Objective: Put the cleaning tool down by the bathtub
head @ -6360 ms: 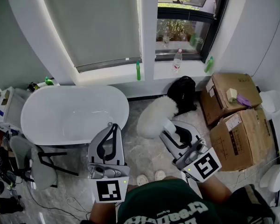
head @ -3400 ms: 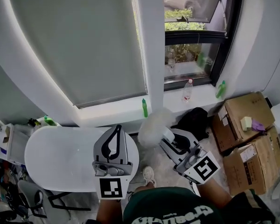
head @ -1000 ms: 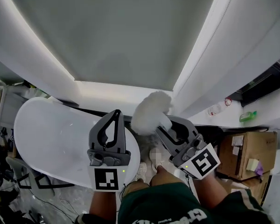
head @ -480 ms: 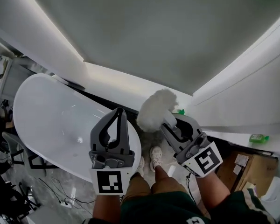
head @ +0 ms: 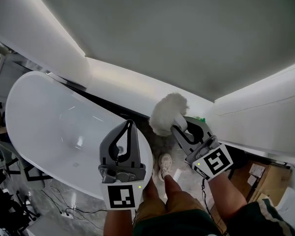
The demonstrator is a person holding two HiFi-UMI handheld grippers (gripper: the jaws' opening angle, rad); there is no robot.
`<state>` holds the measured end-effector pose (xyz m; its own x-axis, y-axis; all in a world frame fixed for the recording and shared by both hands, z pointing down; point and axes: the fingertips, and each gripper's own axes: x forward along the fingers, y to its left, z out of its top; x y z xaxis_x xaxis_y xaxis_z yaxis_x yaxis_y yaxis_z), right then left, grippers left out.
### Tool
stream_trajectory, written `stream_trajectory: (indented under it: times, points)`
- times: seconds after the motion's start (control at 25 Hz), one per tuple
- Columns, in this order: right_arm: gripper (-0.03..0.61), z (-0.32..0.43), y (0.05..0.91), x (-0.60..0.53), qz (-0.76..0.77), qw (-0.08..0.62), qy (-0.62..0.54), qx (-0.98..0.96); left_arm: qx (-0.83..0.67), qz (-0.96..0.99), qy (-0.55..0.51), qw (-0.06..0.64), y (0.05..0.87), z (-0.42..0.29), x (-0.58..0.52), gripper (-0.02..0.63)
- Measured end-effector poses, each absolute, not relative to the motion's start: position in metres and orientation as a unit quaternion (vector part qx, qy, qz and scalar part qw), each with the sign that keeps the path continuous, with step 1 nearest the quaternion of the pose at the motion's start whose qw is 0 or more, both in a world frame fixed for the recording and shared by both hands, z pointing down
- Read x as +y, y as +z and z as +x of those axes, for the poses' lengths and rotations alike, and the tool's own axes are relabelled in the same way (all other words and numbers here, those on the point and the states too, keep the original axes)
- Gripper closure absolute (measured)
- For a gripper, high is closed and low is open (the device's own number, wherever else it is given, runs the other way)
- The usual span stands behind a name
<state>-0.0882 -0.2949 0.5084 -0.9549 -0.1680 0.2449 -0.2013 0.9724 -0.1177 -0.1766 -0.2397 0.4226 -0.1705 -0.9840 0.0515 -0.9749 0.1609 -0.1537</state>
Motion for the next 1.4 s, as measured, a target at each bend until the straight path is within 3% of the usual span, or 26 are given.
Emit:
stream_trajectory:
  times: [0.56, 1.4]
  points:
    - [0.488, -0.174, 0.678, -0.336, 0.12, 0.258, 0.112, -0.952, 0.748, -0.659, -0.078, 0.0, 0.496, -0.24, -0.25, 0.604]
    - [0.488, -0.209, 0.887, -0.367, 0.12, 0.483, 0.116, -0.86, 0.759, -0.644, -0.079, -0.056, 0.571, -0.293, -0.247, 0.604]
